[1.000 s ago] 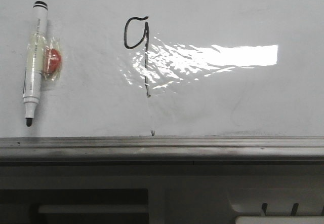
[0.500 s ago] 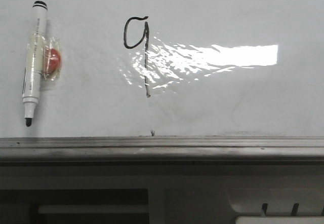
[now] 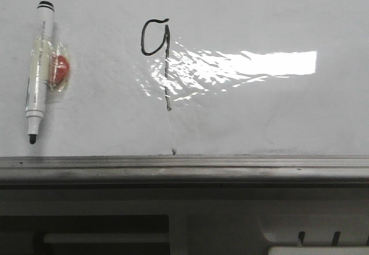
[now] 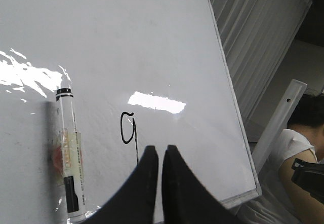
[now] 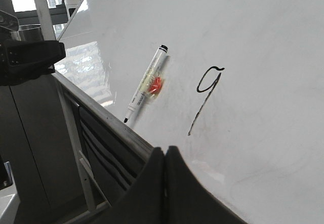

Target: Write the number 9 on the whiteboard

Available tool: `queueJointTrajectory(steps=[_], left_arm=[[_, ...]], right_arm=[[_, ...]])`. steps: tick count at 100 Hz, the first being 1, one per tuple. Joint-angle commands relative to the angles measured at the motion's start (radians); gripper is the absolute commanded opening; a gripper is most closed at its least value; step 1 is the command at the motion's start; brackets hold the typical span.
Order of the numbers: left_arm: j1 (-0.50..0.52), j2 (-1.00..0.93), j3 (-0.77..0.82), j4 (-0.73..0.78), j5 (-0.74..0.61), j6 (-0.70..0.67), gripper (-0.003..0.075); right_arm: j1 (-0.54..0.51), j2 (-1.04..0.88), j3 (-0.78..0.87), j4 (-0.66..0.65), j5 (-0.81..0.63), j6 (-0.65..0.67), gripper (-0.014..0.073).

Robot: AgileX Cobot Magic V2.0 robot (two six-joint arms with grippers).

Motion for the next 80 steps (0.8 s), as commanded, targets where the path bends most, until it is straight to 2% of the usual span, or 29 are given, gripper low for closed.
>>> queueJointTrajectory(steps=[1,23,40,54,80], left_arm=[[-0.005,0.007,0.038,0.007,-0.064,-0.002,-0.0020],[-0.005,0.007,0.038,0.016,-0.071,-0.002,-0.0020],[0.049,0.007,0.040,0.210,-0.072,-0.002,-0.0020],[0.187,0.007,0.040,0.250,-0.072,-0.002,-0.0020],[0.552,-0.048,0.040,0.297,-0.071,-0.002,-0.0020]], right_arm=[[0.000,0.008,-0.027,-0.009,-0.082,-0.016,-0.0069],[0.000,0.008,-0.027,-0.009,-0.082,-0.016,-0.0069],[0.000,0.008,-0.027,-0.009,-0.082,-0.016,-0.0069],[0.000,0.008,-0.027,-0.009,-0.082,-0.016,-0.0069],[0.000,0.008,-0.027,-0.009,-0.082,-0.016,-0.0069]])
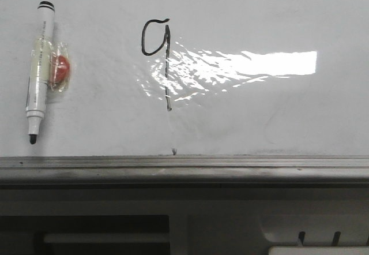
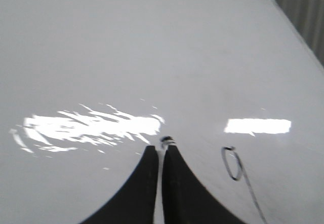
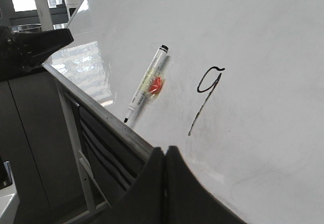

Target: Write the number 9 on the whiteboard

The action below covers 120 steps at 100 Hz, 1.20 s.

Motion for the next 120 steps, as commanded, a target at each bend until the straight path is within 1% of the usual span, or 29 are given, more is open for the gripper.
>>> queueJointTrajectory(steps=[1,6,9,16,24,32,45,64,82,120], left_arm=[[0.115,-0.023,0.040,0.026,-0.071,-0.002,-0.0020],[0.190,-0.056,0.040,0.059,-0.071,-0.002,-0.0020],[0.217,-0.077,0.040,0.090,-0.071,-0.002,-0.0020],[0.310,-0.137,0.040,0.100,-0.049,-0.002,-0.0020],[0.381,-0.211,0.040,0.100,0.007,-0.002,-0.0020],[0.428,-0.199,0.041,0.107,0.048,-0.002,-0.0020],[0.439,-0.206,0.041,0.107,0.170,-0.002,-0.0020],[0.437,-0.206,0.041,0.107,0.427,-0.002,-0.0020],[0.438,-0.206,0.041,0.112,0.645,-0.002,-0.0020],[0.438,-0.206,0.041,0.105,0.644,-0.002,-0.0020]], right_arm=[[0.000,0.008,-0.027,-0.009,-0.082,-0.013,-0.0069],[0.000,0.008,-0.027,-0.009,-0.082,-0.013,-0.0069],[0.000,0.008,-0.027,-0.009,-0.082,-0.013,-0.0069],[0.000,0.008,-0.027,-0.009,-0.082,-0.013,-0.0069],[0.000,0.008,-0.027,-0.009,-0.082,-0.013,-0.0069],[0.000,0.008,-0.027,-0.009,-0.076,-0.013,-0.0069],[0.000,0.008,-0.027,-0.009,-0.076,-0.013,-0.0069],[0.000,0.008,-0.027,-0.009,-0.076,-0.013,-0.0069],[0.000,0.008,-0.027,-0.009,-0.076,-0.013,-0.0069],[0.000,0.008,-0.027,-0.009,-0.076,-0.013,-0.0069]])
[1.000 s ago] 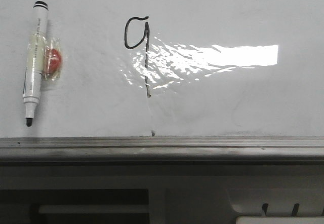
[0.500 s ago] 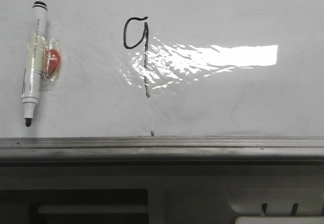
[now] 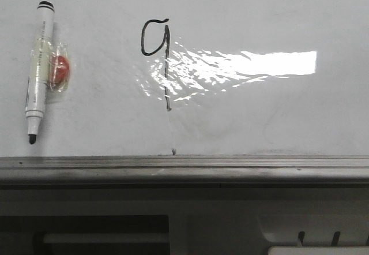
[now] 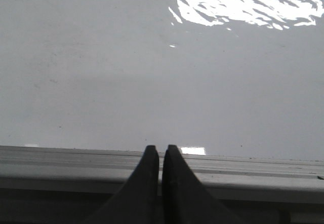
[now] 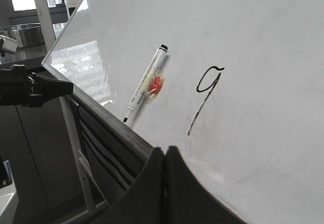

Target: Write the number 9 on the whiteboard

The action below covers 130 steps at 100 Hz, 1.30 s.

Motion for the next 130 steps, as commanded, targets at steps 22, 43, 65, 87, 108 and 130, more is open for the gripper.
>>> queueJointTrajectory(steps=[22,43,65,87,108,130], left_arm=[[0.006,-0.028,0.041,-0.003,-0.052,-0.004,-0.0020],[0.006,-0.028,0.041,-0.003,-0.052,-0.004,-0.0020],[0.006,-0.028,0.041,-0.003,-0.052,-0.004,-0.0020],[0.006,-0.028,0.041,-0.003,-0.052,-0.004,-0.0020],[0.006,-0.028,0.041,-0.003,-0.052,-0.004,-0.0020],[0.006,-0.028,0.041,-0.003,-0.052,-0.004,-0.0020]], right_arm=[[0.000,0.008,-0.027,-0.009,-0.076,-0.009,-0.0069],[0.000,0.008,-0.027,-0.009,-0.076,-0.009,-0.0069],[0.000,0.008,-0.027,-0.009,-0.075,-0.009,-0.0069],[-0.046,0.006,0.044,-0.009,-0.233,-0.009,-0.0069],[-0.214,0.006,0.199,-0.081,-0.632,0.011,-0.0069],[-0.497,-0.005,0.194,-0.223,-0.523,0.126,-0.0069]])
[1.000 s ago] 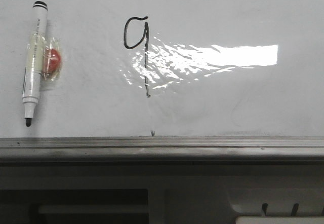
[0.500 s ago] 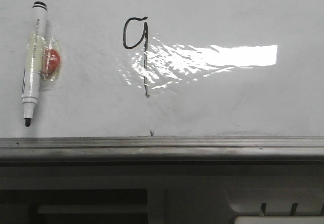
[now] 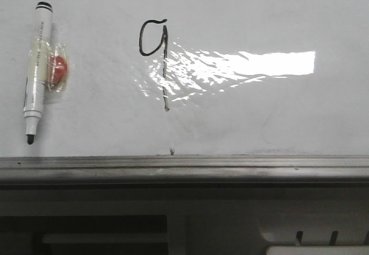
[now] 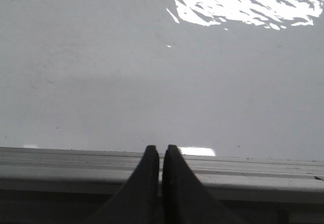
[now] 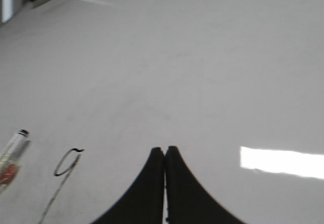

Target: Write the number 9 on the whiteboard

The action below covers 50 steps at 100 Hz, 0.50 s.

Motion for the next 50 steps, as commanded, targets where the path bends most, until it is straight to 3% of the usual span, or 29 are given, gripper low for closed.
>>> queueJointTrajectory(steps=[1,26,38,50], left_arm=[[0.006,-0.028,0.041,-0.003,-0.053,-0.004,-0.0020],[0.006,-0.028,0.041,-0.003,-0.053,-0.004,-0.0020],[0.006,-0.028,0.041,-0.003,-0.053,-0.004,-0.0020],[0.006,-0.026,0.041,-0.003,-0.055,-0.004,-0.0020]], right_arm=[[-0.111,-0.001,0.024,-0.090,-0.017,0.073,-0.0069],[-0.343,-0.111,0.024,-0.163,0.421,0.172,-0.0069],[-0.395,-0.223,0.024,-0.156,0.625,0.172,-0.0069],[-0.397,-0.212,0.024,-0.158,0.714,0.172,-0.0069]])
